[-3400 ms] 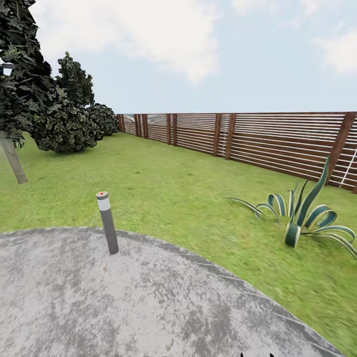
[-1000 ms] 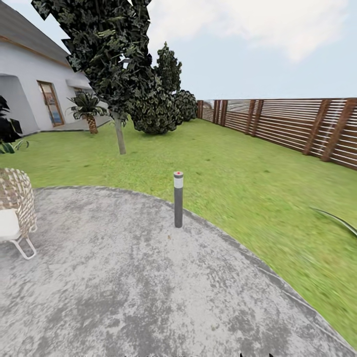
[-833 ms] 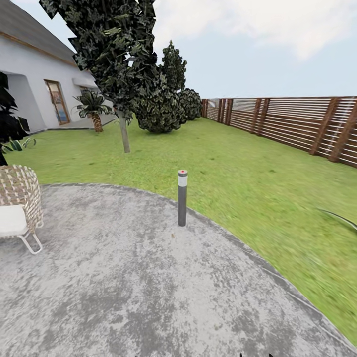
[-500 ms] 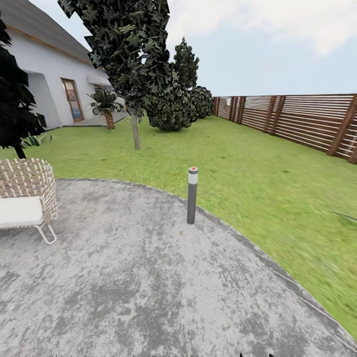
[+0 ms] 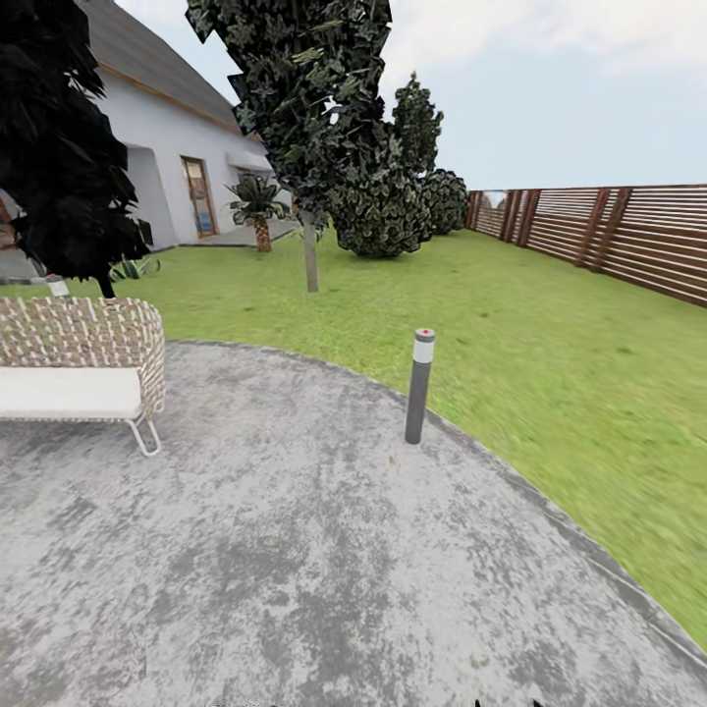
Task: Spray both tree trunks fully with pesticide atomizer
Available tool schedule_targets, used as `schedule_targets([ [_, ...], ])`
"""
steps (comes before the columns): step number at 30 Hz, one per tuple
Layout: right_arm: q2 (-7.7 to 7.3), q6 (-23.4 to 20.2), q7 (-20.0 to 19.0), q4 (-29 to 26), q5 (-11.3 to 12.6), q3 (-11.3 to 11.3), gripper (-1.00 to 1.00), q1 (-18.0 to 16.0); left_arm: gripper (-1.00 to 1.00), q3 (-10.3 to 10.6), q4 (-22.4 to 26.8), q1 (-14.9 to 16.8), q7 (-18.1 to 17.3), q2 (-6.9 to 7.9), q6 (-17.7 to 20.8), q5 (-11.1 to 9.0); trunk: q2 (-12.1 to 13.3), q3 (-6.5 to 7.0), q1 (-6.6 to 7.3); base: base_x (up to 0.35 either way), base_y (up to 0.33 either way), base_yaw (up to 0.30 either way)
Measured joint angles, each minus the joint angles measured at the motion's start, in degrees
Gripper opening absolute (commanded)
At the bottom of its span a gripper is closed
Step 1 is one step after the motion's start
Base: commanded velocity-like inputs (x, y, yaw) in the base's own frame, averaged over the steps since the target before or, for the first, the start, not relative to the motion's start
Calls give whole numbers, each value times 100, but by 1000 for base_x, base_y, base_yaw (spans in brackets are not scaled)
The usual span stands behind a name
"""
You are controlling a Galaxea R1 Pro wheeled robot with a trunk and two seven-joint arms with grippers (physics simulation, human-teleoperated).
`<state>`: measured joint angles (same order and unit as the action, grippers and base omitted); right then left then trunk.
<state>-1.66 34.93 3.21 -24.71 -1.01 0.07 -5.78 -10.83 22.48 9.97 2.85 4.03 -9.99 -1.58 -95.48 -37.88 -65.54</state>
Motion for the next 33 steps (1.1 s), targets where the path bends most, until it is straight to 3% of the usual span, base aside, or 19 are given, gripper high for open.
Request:
schedule_targets([
  [33,2,1,1,-7,2,-8,100,0,100,-31,0,0,-1,-16,0,15,-1324,-593,-725,0,0,279],
])
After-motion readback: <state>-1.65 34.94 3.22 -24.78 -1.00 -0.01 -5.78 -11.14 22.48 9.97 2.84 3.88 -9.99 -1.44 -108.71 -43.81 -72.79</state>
